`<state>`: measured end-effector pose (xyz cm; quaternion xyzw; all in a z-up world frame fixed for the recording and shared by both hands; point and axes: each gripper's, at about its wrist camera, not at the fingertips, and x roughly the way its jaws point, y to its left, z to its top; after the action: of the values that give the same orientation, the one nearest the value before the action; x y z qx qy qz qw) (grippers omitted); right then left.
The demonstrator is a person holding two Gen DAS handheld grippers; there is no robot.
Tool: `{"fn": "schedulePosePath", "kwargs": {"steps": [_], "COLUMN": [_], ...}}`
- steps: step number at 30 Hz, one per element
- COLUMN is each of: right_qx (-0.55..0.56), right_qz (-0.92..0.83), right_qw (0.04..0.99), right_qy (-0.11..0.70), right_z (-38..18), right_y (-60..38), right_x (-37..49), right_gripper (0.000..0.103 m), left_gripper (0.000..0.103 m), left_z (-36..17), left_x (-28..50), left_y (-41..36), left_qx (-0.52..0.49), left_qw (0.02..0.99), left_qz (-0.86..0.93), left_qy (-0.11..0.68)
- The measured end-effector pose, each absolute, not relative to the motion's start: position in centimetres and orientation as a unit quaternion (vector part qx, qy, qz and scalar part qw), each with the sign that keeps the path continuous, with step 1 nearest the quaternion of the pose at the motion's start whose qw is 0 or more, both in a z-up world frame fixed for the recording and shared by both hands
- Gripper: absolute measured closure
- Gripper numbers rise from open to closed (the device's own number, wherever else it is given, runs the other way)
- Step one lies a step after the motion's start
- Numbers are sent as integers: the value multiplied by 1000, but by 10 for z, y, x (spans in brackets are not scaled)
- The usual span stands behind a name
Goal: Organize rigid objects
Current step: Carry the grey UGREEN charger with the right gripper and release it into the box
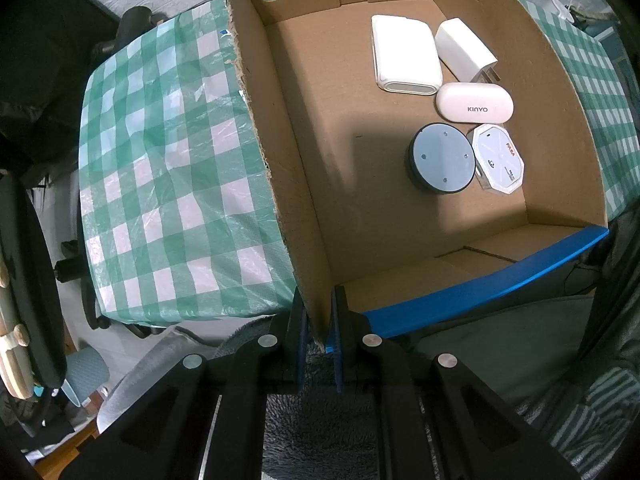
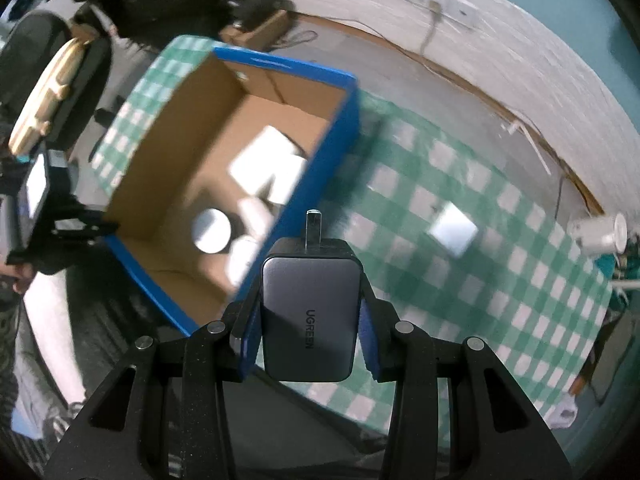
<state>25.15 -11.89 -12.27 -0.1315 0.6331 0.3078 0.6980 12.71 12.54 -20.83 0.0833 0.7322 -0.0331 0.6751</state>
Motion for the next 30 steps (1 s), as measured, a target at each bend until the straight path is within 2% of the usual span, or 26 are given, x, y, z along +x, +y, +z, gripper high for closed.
{"fn": "schedulePosePath", "kwargs": {"steps": [8,15,23,30], "right_qx": [-153,-169,-178,-177], "right_qz": [343,349,332,337], "right_qw": [681,665,650,649], "right_qy": [629,639,659,659], "right_z": [-128,-155,-188,-194], "right_y": [-59,-30,-30,-31], "right_x": [239,233,231,227], "right_gripper": [62,62,62,62], "left_gripper": [94,94,94,94], "left_z": [-208,-208,-208,-208], "left_x": [129,130,130,131], "left_y": [124,123,123,123], "left_qx": [90,91,91,91], "left_qw": [673,674,674,674], "left_qz": [-33,-33,-34,-33], "left_qy": [733,733,733,732]}}
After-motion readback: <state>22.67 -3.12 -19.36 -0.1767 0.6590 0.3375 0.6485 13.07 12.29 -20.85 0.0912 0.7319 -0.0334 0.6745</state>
